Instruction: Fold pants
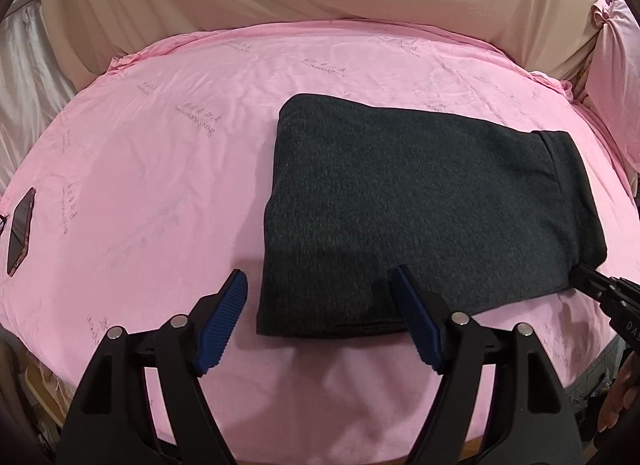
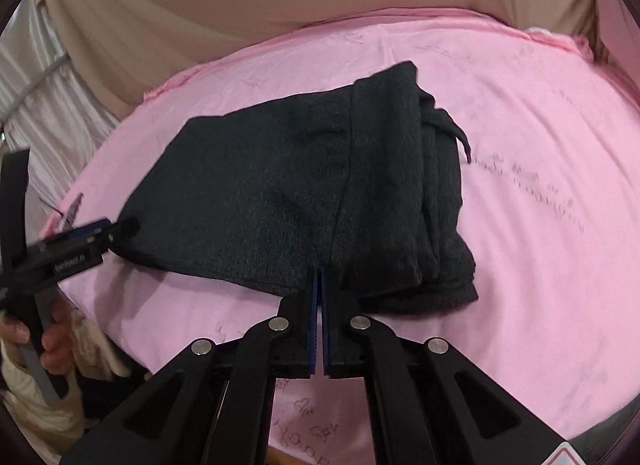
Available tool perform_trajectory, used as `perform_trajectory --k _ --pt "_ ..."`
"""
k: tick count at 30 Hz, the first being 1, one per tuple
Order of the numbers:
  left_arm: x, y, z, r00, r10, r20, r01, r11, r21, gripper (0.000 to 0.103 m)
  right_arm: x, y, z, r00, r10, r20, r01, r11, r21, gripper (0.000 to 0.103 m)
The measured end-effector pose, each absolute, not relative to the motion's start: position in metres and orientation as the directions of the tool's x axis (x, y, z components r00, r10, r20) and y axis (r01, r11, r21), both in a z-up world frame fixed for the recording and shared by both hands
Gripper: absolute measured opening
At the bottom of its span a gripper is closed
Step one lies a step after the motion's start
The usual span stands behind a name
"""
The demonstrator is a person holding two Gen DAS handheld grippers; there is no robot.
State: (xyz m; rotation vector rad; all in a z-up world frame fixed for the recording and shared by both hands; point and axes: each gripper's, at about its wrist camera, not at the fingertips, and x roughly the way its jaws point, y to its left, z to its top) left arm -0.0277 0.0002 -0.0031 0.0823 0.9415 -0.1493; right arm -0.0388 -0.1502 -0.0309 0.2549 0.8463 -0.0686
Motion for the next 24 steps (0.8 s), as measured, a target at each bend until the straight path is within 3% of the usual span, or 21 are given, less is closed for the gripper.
perform_trajectory --k 6,12,18,21,24 --pt "-0.037 -0.006 0.002 0.586 -0.087 -0.806 0.184 0.983 0.028 0.073 -0.047 -0.141 -0.011 0.692 -0.008 -0.722 0.161 0.977 0.143 0.014" --pt "-0.045 -0.014 0.002 0.583 -0.086 -0.808 0.199 0.979 0.040 0.073 -0.051 -0.135 -0.006 0.705 0.034 -0.708 0.111 0.981 0.158 0.014" --pt "-0.046 -0.018 -0.005 0.563 -0.086 -0.822 0.213 0.976 0.044 0.073 -0.043 -0.151 -0.041 0.626 0.056 -0.777 0.151 0.970 0.191 0.010" --pt "-0.046 -0.018 -0.008 0.557 -0.083 -0.826 0.217 0.975 0.049 0.075 -0.047 -0.147 -0.030 0.643 0.048 -0.765 0.144 0.973 0.182 0.011" --pt "-0.046 -0.019 -0.007 0.558 -0.081 -0.826 0.218 0.975 0.051 0.075 -0.050 -0.149 -0.008 0.690 0.038 -0.723 0.135 0.974 0.180 0.019"
